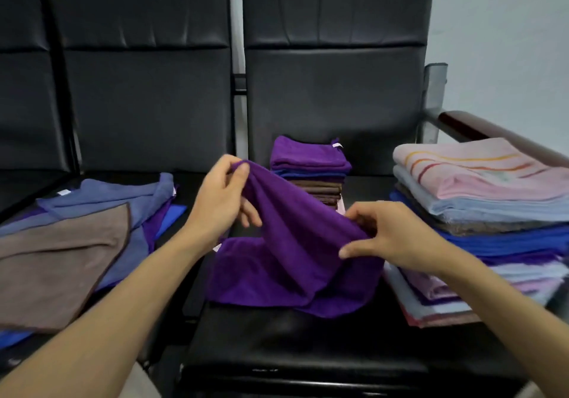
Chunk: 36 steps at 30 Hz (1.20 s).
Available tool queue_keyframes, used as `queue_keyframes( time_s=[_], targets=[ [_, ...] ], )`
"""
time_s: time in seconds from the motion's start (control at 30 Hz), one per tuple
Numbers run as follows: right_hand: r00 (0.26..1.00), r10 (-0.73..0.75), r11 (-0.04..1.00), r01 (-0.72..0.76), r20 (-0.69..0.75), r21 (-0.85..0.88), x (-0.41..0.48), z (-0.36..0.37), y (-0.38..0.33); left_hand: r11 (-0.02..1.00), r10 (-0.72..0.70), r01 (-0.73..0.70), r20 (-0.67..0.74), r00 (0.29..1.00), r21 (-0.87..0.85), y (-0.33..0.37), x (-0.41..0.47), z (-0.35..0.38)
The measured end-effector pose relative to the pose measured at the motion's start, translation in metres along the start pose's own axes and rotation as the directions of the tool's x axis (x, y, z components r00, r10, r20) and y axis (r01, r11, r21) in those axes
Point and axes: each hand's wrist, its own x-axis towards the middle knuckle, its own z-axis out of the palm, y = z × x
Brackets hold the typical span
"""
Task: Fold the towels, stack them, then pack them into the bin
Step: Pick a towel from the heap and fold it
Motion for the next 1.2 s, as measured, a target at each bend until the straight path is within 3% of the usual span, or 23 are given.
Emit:
queue_keyframes(
  time_s=[0.13, 0.23, 0.3, 0.37, 0.43, 0.5, 0.6, 0.67, 0.73, 0.8, 0.87, 0.97, 1.07, 1.2],
  targets=[
    [0.987, 0.002, 0.984, 0.027, 0.158, -0.178, -0.006, -0.011, -0.004, 0.993, 0.117, -0.112, -0.311, 0.943, 0.034, 0.002, 0.008, -0.013],
    [0.990, 0.004, 0.979, 0.024, 0.140, -0.200, -0.007, -0.007, -0.003, 0.974, 0.208, -0.145, -0.425, 0.881, 0.175, 0.000, 0.008, -0.029],
    [0.998, 0.011, 0.998, -0.007, 0.065, -0.059, -0.004, -0.004, 0.001, 0.956, 0.214, -0.106, -0.407, 0.888, 0.273, -0.007, 0.006, -0.035],
    [0.995, 0.079, 0.978, -0.067, -0.058, 0.196, 0.002, 0.000, 0.003, 0.951, 0.139, -0.018, -0.376, 0.916, 0.308, -0.015, 0.006, -0.037],
    [0.961, 0.210, 0.871, -0.102, -0.178, 0.481, 0.013, 0.003, 0.004, 0.960, -0.006, 0.101, -0.344, 0.939, 0.260, -0.023, 0.009, -0.035],
    [0.914, 0.350, 0.729, -0.126, -0.207, 0.673, 0.028, 0.009, 0.002, 0.966, -0.116, 0.184, -0.328, 0.937, 0.184, -0.035, 0.016, -0.036],
    [0.858, 0.457, 0.601, -0.104, -0.234, 0.792, 0.046, 0.019, 0.002, 0.955, -0.089, 0.175, -0.332, 0.939, 0.240, -0.049, 0.029, -0.033],
    [0.788, 0.420, 0.724, 0.008, -0.450, 0.690, 0.052, 0.020, 0.007, 0.969, -0.008, 0.097, -0.360, 0.933, 0.228, -0.037, 0.032, -0.019],
    [0.689, 0.287, 0.861, 0.118, -0.665, 0.494, 0.053, 0.009, 0.005, 0.981, 0.128, -0.066, -0.350, 0.928, 0.183, -0.014, 0.032, -0.004],
    [0.597, 0.172, 0.916, 0.195, -0.783, 0.350, 0.048, -0.008, -0.005, 0.965, 0.261, -0.252, -0.314, 0.913, 0.069, 0.000, 0.033, 0.002],
    [0.556, 0.050, 0.948, 0.234, -0.830, 0.215, 0.039, -0.021, -0.011, 0.939, 0.333, -0.344, -0.308, 0.891, 0.018, 0.007, 0.029, -0.002],
    [0.605, -0.081, 0.973, 0.220, -0.792, 0.069, 0.024, -0.028, -0.008, 0.920, 0.385, -0.389, -0.275, 0.881, 0.042, 0.018, 0.012, -0.013],
    [0.702, -0.225, 0.968, 0.241, -0.676, -0.073, 0.006, -0.025, -0.006, 0.924, 0.382, -0.367, -0.219, 0.898, 0.107, 0.021, -0.001, -0.033],
    [0.883, -0.226, 0.967, 0.254, -0.411, 0.013, -0.017, -0.023, -0.008, 0.935, 0.320, -0.285, -0.151, 0.935, 0.212, 0.017, -0.012, -0.058]
  ],
)
